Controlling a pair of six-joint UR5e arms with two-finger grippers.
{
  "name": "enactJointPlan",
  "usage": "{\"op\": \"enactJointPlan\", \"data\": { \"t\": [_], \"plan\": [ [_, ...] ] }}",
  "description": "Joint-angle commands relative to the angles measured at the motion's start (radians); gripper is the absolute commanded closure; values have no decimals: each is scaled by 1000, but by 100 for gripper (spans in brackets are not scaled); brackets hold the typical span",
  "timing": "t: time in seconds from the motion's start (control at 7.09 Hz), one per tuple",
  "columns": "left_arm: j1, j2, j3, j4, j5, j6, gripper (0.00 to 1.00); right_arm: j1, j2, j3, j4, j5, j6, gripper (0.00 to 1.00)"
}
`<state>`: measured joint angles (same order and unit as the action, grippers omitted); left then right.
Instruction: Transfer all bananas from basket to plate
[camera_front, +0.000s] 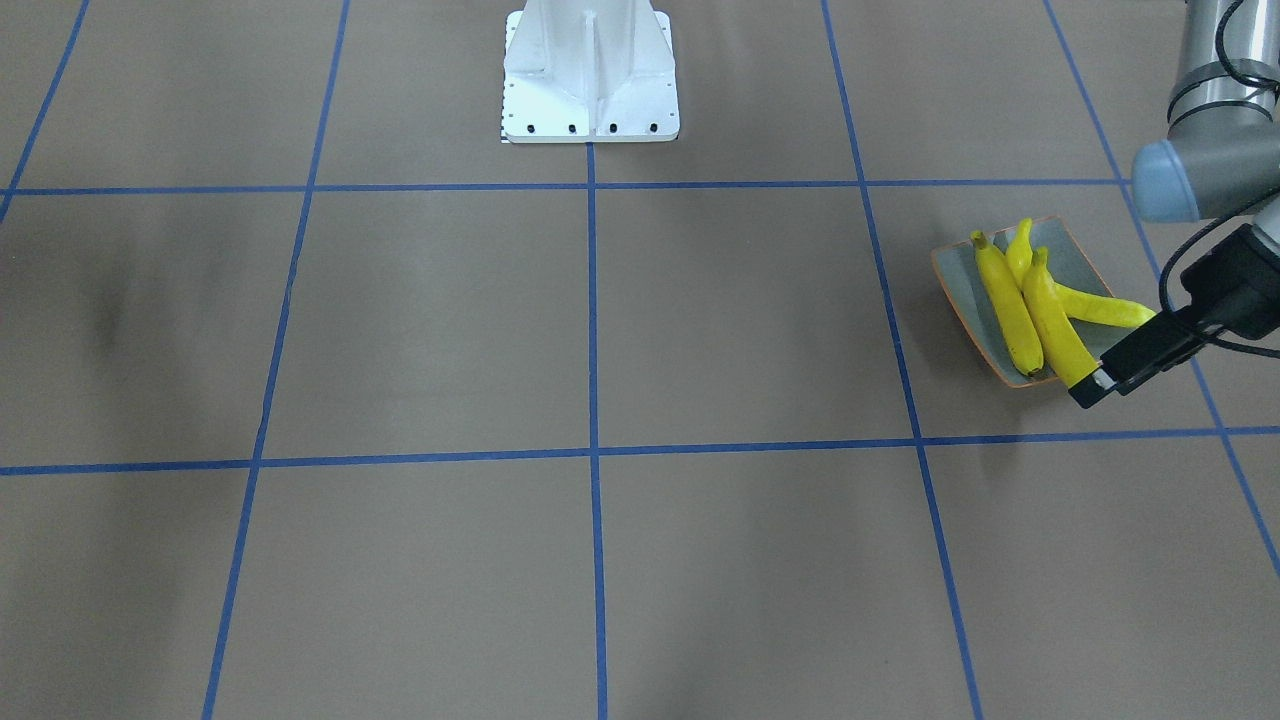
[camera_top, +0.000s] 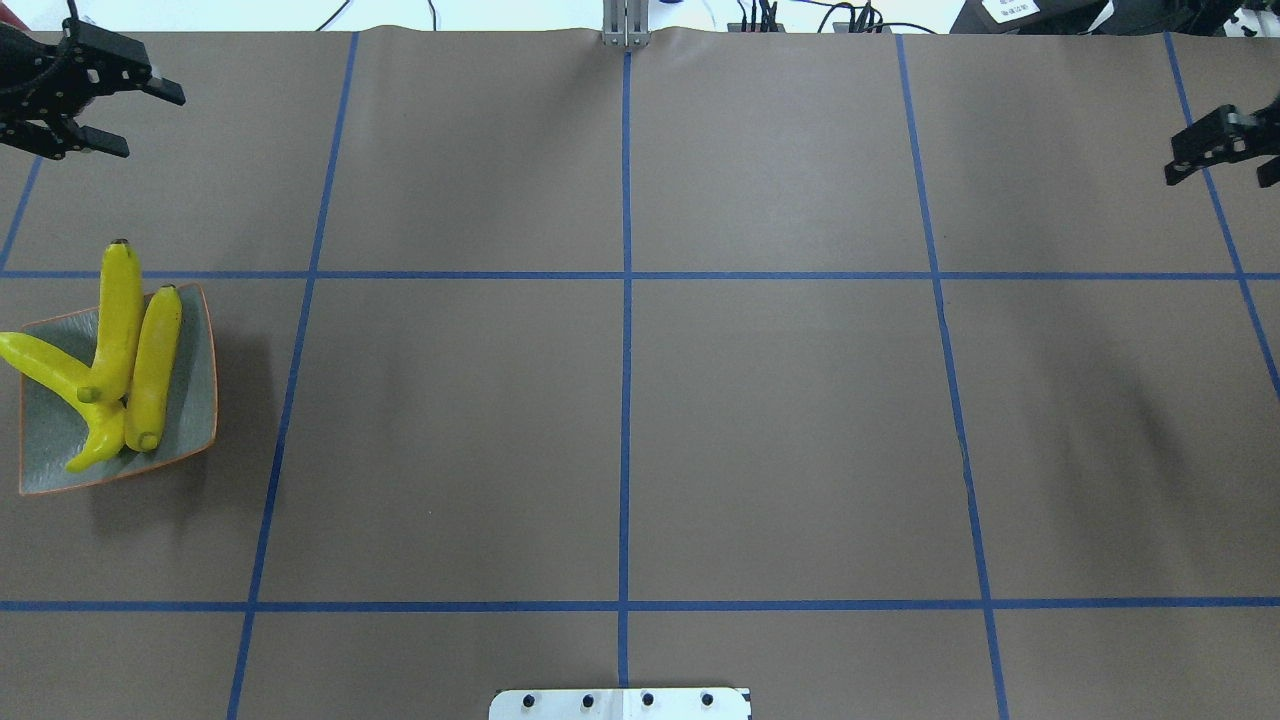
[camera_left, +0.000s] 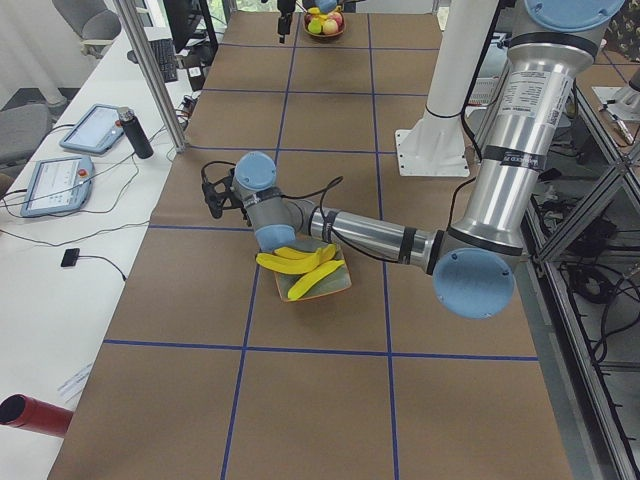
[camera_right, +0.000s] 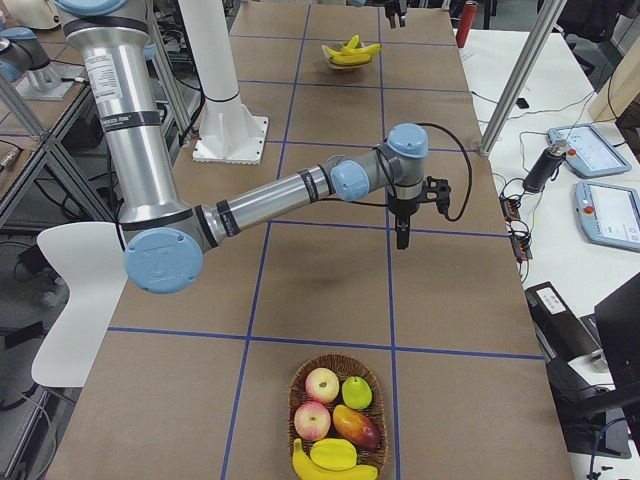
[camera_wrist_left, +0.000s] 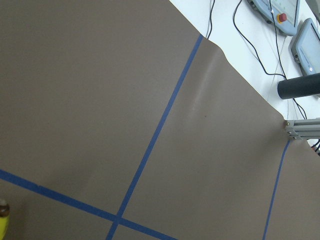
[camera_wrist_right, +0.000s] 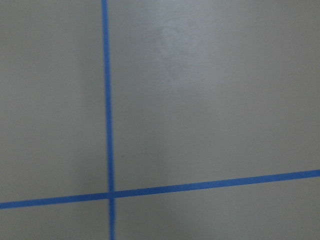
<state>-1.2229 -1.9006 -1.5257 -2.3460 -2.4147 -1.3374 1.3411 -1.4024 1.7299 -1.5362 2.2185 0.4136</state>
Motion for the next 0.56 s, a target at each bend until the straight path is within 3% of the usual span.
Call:
{"op": "enactJointPlan", "data": {
  "t": [0.0,0.14,0.42],
  "plan": [
    [34,-21,-22,40,0,35,0,183,-56,-132,1,-22,-392,0],
    [48,-21,-24,40,2,35,0,243,-53,-215,8,-60,-549,0],
    [71,-23,-28,37,3,35,0,282,-108,-271,15,-159,-683,0]
  ]
}}
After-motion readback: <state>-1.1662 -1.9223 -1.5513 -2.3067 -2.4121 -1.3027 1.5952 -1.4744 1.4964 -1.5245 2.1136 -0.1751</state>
